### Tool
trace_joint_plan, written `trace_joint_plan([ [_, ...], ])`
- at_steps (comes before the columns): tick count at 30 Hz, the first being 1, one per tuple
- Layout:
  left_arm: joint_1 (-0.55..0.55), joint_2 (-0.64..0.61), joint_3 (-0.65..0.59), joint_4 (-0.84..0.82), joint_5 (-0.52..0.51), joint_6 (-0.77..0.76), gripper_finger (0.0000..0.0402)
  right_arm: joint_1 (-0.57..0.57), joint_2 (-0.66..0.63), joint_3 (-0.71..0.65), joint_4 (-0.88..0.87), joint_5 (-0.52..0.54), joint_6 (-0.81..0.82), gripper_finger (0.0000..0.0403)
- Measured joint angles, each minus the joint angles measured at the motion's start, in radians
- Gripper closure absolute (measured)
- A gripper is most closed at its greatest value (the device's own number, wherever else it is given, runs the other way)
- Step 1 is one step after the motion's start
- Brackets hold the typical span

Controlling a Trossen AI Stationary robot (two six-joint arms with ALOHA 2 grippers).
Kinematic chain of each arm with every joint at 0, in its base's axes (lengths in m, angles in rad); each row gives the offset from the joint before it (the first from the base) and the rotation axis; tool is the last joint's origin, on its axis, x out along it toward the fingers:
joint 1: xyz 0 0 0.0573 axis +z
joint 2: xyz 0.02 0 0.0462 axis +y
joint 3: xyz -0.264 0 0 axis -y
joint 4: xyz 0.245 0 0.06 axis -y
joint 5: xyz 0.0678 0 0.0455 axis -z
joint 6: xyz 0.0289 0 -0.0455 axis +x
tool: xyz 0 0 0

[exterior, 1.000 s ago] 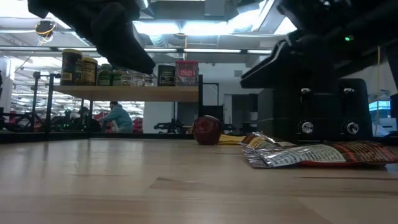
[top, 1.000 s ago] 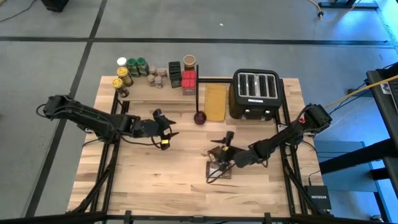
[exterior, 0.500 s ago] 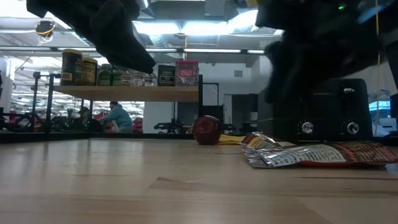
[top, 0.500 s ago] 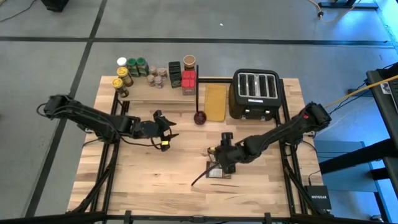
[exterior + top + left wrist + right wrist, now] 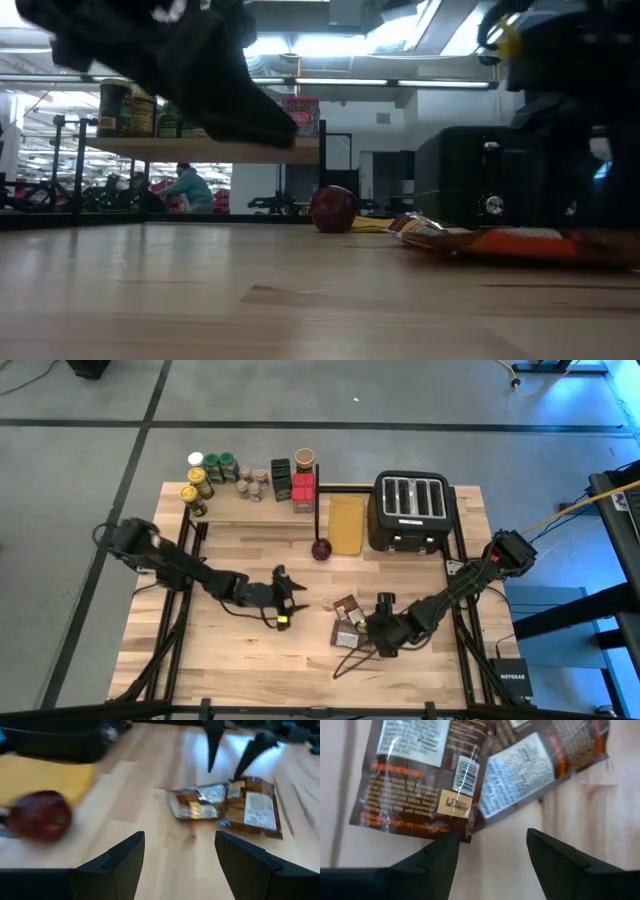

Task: Shelf spices
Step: Put the bottom orange seasoning bag on the shelf

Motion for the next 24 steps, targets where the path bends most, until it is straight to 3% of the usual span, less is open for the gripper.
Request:
trace_joint_plan([
  [4, -0.011, 0.145, 0.021, 0.148, 0.048, -0.004, 0.0166, 0.047, 0.0, -0.036, 0.046, 0.029, 0.045, 0.0166],
  [10, -0.014, 0.278, 0.106, 0.153, 0.13, -0.049, 0.0166, 0.078, 0.001, -0.015, 0.027, -0.004, 0.08, 0.0166],
  [18, -0.032, 0.332, 0.139, 0.152, 0.154, -0.086, 0.0166, 0.076, 0.001, 0.064, 0.027, -0.1, 0.079, 0.0166],
  [24, -0.048, 0.332, 0.139, 0.151, 0.154, -0.091, 0.0166, 0.095, 0.022, 0.064, 0.079, -0.097, 0.053, 0.0166],
])
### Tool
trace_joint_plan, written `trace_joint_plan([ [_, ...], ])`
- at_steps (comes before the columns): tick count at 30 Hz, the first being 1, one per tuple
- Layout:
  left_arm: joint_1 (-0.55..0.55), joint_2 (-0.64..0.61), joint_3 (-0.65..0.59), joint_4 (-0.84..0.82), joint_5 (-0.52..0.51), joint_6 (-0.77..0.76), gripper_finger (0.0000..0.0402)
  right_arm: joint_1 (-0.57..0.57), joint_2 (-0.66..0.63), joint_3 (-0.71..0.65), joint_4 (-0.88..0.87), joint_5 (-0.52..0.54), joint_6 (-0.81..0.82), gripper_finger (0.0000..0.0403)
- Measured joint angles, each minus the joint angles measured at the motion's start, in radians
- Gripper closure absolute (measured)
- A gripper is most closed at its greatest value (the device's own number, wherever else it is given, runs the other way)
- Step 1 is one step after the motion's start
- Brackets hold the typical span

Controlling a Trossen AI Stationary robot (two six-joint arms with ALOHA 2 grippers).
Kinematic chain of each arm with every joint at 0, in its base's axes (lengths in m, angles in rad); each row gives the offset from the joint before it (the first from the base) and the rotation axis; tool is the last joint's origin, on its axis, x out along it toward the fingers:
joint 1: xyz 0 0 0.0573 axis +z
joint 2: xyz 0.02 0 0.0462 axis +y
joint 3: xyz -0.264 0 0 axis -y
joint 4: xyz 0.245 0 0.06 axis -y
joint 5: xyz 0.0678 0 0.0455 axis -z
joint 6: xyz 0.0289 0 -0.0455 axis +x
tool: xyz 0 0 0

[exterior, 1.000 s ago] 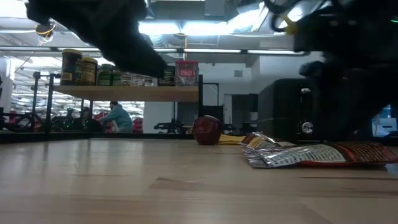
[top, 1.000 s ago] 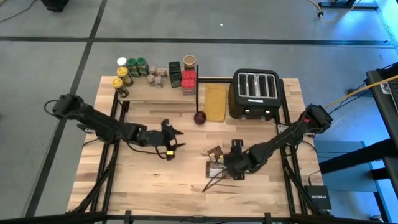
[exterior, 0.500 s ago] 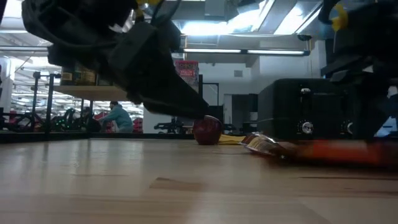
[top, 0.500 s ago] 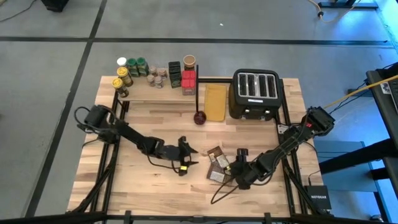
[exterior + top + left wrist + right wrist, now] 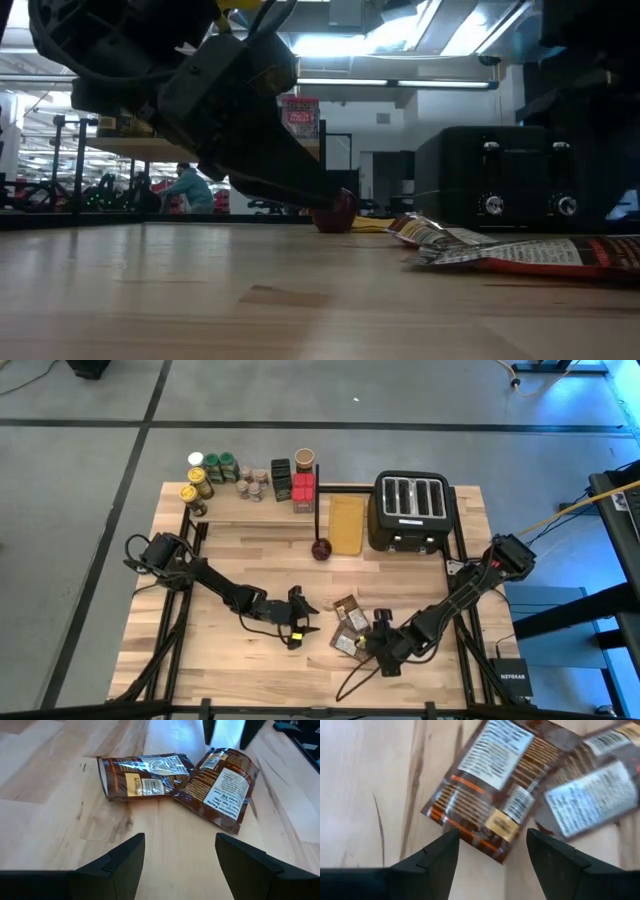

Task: Shelf spices
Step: Put the bottom orange seasoning bag on the shelf

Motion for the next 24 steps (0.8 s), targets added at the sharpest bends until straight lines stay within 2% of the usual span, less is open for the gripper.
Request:
trace_joint_plan([
  [6, 0.0, 0.0, 0.0, 0.0, -0.001, 0.0, 0.0166, 0.016, 0.101, -0.017, 0.126, 0.054, -0.059, 0.0166],
  [14, 0.0, 0.0, 0.0, -0.055, -0.001, -0.019, 0.0167, -0.02, 0.179, -0.016, 0.314, 0.265, -0.276, 0.0166],
  [24, -0.006, -0.004, 0.003, -0.226, -0.005, -0.09, 0.0167, -0.059, 0.231, -0.016, 0.413, 0.314, -0.344, 0.0166],
])
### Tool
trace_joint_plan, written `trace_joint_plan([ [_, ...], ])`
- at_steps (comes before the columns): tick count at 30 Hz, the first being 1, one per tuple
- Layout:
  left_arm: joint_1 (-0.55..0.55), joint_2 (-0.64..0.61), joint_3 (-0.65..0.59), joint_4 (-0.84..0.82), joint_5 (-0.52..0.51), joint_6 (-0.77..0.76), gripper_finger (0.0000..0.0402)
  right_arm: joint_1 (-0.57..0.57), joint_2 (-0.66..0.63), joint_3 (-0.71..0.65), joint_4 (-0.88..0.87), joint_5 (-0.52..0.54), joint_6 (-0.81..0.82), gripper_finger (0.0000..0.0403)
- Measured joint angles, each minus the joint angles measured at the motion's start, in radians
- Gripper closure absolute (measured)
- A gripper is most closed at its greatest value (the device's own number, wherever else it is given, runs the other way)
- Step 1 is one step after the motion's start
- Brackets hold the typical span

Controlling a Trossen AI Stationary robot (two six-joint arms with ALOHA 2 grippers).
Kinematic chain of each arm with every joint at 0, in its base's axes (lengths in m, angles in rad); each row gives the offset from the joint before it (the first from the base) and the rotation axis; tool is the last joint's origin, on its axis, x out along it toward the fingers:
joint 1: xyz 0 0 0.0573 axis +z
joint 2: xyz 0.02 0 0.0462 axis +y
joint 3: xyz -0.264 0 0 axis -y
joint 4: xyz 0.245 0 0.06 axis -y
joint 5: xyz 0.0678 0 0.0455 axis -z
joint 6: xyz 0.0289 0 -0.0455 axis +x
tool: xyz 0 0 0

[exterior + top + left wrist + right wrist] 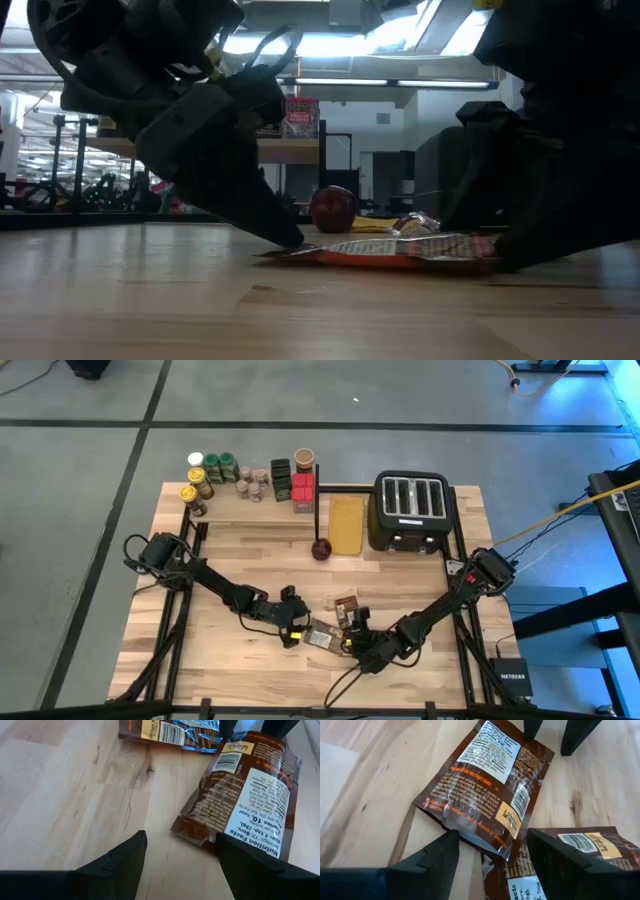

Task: Shelf spices
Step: Put the bottom orange seasoning bag on the shelf

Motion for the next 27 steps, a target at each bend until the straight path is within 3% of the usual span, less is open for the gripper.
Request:
trace_joint_plan([
  [5, -0.031, -0.025, -0.004, -0.029, -0.012, 0.13, 0.0167, 0.0, 0.001, 0.0, 0.007, 0.006, -0.002, 0.0166],
  [16, -0.045, -0.055, -0.005, -0.054, -0.063, 0.692, 0.0167, -0.001, 0.003, -0.002, 0.012, 0.014, -0.073, 0.0166],
  [27, -0.045, -0.055, -0.002, -0.073, -0.032, 0.83, 0.0167, -0.01, 0.006, -0.005, 0.075, 0.017, -0.105, 0.0166],
])
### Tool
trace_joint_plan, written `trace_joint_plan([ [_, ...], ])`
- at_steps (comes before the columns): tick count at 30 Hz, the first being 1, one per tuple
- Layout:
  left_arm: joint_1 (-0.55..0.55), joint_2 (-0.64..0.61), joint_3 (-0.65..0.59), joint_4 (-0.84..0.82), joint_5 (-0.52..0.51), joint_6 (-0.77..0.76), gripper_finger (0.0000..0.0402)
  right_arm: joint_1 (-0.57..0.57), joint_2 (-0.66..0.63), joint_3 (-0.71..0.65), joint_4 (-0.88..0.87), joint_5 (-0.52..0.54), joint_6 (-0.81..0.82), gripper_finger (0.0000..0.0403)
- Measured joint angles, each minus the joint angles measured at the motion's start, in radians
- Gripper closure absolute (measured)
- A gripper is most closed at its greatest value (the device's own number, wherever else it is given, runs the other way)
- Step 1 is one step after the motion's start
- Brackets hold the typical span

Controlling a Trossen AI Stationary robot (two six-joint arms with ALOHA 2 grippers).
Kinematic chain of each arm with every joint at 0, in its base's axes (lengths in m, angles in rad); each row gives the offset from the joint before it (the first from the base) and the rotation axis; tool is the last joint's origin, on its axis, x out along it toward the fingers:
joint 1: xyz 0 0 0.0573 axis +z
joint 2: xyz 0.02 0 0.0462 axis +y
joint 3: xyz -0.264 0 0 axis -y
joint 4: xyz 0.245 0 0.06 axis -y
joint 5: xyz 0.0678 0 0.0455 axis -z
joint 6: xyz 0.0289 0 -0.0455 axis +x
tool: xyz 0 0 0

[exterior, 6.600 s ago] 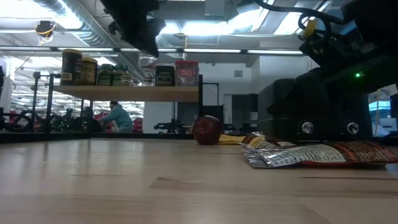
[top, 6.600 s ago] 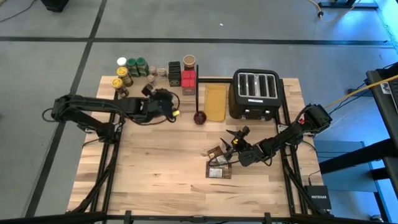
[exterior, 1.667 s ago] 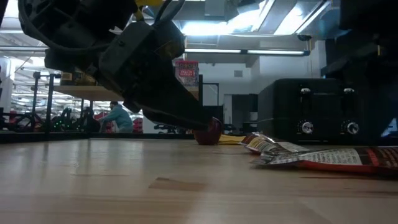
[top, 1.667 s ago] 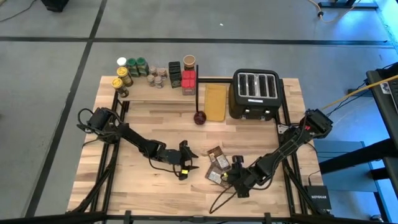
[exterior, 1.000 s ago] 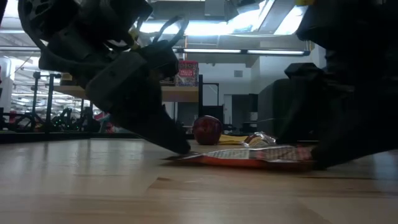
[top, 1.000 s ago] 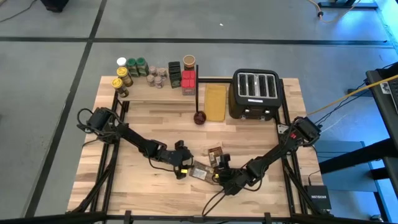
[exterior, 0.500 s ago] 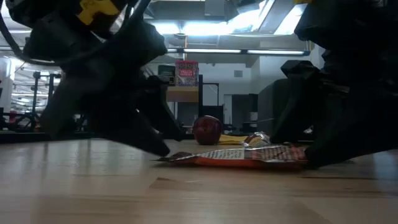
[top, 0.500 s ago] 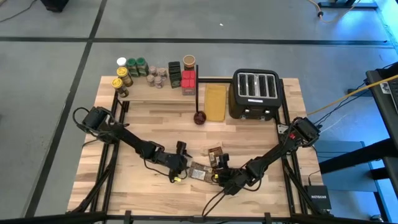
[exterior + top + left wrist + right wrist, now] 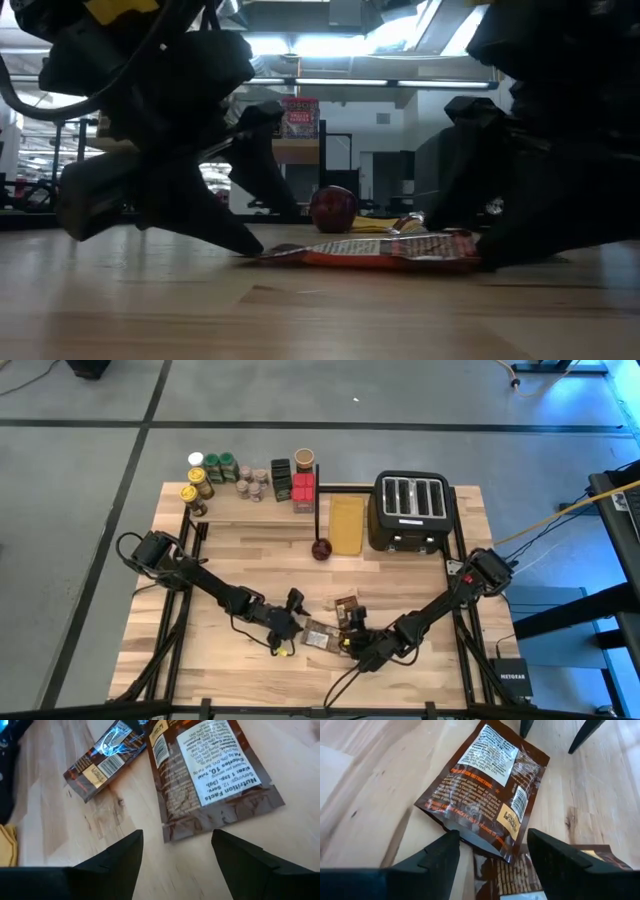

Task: Shelf spices
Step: Put the bottom orange seasoning bag on the shelf

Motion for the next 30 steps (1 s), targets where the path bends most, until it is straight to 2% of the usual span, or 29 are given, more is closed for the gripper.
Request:
trace_joint_plan([
  [8, 0.0, 0.002, -0.001, 0.021, 0.007, 0.153, 0.0167, -0.064, 0.024, 0.0, 0.079, -0.035, -0.006, 0.0166],
  [17, 0.0, 0.006, -0.004, 0.125, 0.01, 0.218, 0.0167, -0.077, 0.047, 0.003, 0.126, -0.023, -0.023, 0.0166],
  [25, -0.012, -0.029, -0.003, 0.326, -0.105, 0.257, 0.0167, -0.077, 0.048, 0.001, 0.15, -0.022, -0.02, 0.0166],
  [30, -0.012, -0.044, -0.002, 0.37, -0.118, 0.231, 0.0167, -0.078, 0.051, 0.0, 0.183, 0.011, -0.027, 0.0166],
])
